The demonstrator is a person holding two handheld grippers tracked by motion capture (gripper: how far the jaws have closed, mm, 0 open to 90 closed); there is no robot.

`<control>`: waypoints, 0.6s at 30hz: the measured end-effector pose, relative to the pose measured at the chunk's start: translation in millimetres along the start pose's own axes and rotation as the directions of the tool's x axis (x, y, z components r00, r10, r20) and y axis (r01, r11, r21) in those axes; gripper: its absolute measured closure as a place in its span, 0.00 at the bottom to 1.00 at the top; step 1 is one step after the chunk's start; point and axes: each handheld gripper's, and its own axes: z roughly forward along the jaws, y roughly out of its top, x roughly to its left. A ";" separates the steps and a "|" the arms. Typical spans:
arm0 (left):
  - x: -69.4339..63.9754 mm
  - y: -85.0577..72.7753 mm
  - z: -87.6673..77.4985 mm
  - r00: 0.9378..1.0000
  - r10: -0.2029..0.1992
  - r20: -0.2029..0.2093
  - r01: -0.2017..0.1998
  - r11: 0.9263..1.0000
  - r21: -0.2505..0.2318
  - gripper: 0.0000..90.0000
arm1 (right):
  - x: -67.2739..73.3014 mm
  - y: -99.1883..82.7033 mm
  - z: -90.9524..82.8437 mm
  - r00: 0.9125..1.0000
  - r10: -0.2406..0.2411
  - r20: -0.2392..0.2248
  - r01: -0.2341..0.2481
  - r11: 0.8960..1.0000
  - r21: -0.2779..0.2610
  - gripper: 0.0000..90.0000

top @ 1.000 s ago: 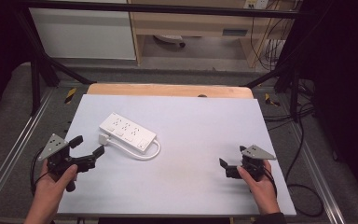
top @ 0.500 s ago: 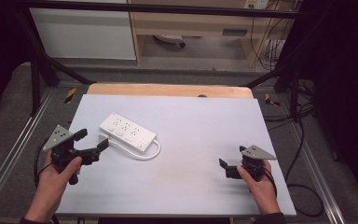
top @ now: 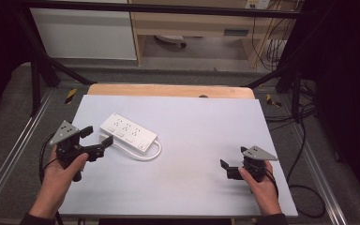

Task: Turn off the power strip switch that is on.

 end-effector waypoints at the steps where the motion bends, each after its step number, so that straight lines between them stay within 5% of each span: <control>1: -0.6 1.3 1.2 1.000 0.002 -0.001 -0.002 1.000 0.001 0.13 | -0.2 -0.1 0.0 1.000 0.000 0.000 0.000 1.000 0.000 0.03; 18: -1.0 14.4 27.5 1.000 0.013 -0.019 -0.013 1.000 0.007 0.17 | -0.6 -0.2 -0.6 1.000 0.009 0.000 -0.009 1.000 -0.003 0.03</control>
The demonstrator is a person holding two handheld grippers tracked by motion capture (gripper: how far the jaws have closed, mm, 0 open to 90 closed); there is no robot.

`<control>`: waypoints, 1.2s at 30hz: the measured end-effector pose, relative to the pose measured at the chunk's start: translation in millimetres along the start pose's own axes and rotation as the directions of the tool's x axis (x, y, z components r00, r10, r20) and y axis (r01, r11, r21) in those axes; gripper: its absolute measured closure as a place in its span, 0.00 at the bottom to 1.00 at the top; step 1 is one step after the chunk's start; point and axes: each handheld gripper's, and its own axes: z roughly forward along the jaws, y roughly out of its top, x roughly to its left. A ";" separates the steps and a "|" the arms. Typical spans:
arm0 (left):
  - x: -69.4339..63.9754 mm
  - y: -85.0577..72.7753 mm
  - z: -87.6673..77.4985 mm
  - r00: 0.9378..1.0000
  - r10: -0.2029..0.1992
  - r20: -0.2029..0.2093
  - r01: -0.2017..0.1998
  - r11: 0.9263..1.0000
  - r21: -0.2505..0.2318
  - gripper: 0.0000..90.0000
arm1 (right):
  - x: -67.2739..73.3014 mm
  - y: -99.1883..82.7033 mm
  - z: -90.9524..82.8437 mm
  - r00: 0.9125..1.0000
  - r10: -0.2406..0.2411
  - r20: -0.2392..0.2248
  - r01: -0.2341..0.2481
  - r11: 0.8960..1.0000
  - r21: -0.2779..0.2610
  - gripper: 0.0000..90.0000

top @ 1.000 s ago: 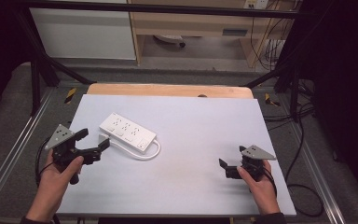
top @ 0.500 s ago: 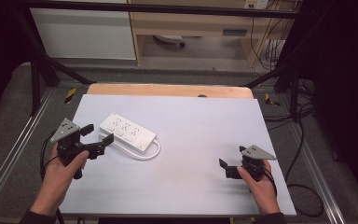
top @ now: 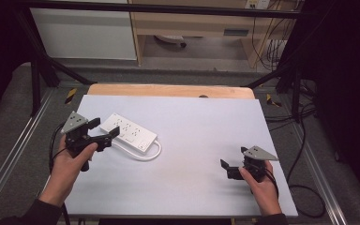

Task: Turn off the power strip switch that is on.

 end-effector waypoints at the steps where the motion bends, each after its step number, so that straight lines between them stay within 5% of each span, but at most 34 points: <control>1: 0.0 0.4 1.6 1.000 0.001 -0.001 -0.001 1.000 0.001 0.17 | -0.5 0.0 0.1 1.000 0.000 0.000 0.000 1.000 -0.001 0.03; 23: -5.6 4.8 29.3 0.999 0.036 0.007 -0.036 0.998 0.050 0.25 | -0.8 -0.1 -1.0 1.000 0.001 -0.004 -0.001 1.000 -0.001 0.03; 36: -3.1 5.6 42.8 1.000 0.019 -0.003 -0.019 0.998 0.062 0.22 | -0.4 0.5 -1.1 1.000 -0.006 -0.007 0.006 1.000 -0.003 0.04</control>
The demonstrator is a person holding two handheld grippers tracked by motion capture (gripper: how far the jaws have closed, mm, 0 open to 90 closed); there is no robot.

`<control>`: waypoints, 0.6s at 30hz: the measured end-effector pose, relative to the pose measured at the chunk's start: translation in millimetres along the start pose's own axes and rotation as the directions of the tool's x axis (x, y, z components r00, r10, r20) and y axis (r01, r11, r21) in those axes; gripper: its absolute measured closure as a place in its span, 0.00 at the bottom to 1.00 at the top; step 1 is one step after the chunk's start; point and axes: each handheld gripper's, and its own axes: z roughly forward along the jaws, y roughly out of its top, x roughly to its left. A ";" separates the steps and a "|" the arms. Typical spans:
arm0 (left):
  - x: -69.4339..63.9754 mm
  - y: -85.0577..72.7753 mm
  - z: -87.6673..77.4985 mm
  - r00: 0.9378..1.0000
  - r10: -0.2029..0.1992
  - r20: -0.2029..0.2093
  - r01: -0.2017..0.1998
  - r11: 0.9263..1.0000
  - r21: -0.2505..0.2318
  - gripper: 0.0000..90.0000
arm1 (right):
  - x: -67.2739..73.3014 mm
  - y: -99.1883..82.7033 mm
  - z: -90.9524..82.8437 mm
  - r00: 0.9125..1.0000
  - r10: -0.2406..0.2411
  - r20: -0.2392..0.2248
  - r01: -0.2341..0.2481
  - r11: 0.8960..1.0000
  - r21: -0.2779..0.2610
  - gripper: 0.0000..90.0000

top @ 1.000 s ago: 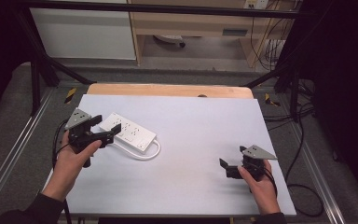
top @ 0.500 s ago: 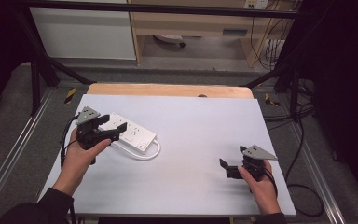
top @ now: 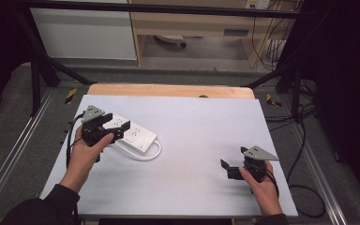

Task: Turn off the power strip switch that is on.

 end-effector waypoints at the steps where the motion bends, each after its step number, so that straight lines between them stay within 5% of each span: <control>1: 0.0 0.1 1.6 1.000 0.010 -0.001 -0.010 1.000 0.010 0.22 | 0.0 0.0 0.0 1.000 0.000 0.000 0.000 1.000 0.000 0.04; 18: 1.9 -2.0 29.7 1.000 0.030 -0.002 -0.029 0.995 0.095 0.22 | -1.1 0.4 -1.2 1.000 0.006 -0.001 -0.006 1.000 -0.003 0.03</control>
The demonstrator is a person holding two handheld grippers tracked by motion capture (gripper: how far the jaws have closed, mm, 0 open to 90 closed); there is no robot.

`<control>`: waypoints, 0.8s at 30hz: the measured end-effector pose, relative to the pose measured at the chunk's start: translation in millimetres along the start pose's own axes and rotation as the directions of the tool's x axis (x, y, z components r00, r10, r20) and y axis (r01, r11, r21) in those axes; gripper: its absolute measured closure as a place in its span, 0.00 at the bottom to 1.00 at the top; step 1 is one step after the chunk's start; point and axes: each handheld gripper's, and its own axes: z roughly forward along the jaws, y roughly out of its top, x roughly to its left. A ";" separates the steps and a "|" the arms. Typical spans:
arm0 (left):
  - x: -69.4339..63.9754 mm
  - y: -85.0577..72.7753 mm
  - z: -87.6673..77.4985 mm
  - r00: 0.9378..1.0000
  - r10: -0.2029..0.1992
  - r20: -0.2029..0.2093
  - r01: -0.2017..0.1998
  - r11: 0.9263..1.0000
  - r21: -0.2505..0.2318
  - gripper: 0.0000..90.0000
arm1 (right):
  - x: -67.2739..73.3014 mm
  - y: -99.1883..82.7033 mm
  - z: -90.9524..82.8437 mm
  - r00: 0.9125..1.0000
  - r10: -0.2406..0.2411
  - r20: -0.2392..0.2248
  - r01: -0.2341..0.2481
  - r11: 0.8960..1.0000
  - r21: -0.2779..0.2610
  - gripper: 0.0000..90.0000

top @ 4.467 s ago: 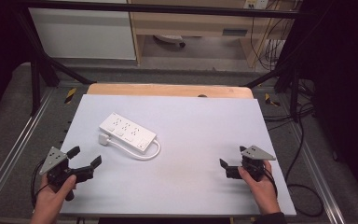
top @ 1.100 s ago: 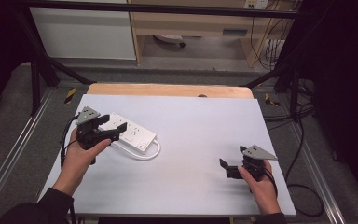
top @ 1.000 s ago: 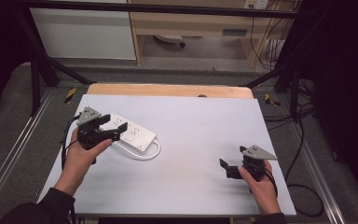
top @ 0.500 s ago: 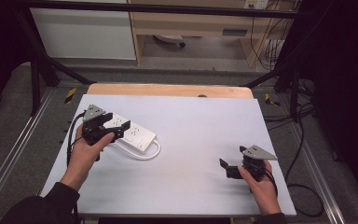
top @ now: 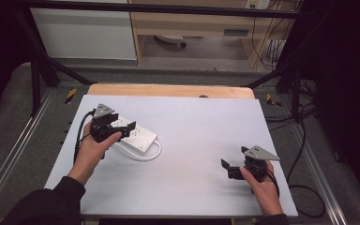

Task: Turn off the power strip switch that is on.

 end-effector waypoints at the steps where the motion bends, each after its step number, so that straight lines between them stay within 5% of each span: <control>1: 0.7 -0.1 1.5 1.000 0.000 -0.001 0.000 1.000 0.003 0.22 | -0.2 0.0 0.0 1.000 0.000 0.001 0.000 1.000 -0.001 0.03; 24: 17.2 -9.2 22.8 0.998 -0.005 -0.066 0.009 0.998 0.059 0.34 | 0.5 -0.4 0.4 1.000 0.003 -0.002 -0.003 1.000 0.006 0.03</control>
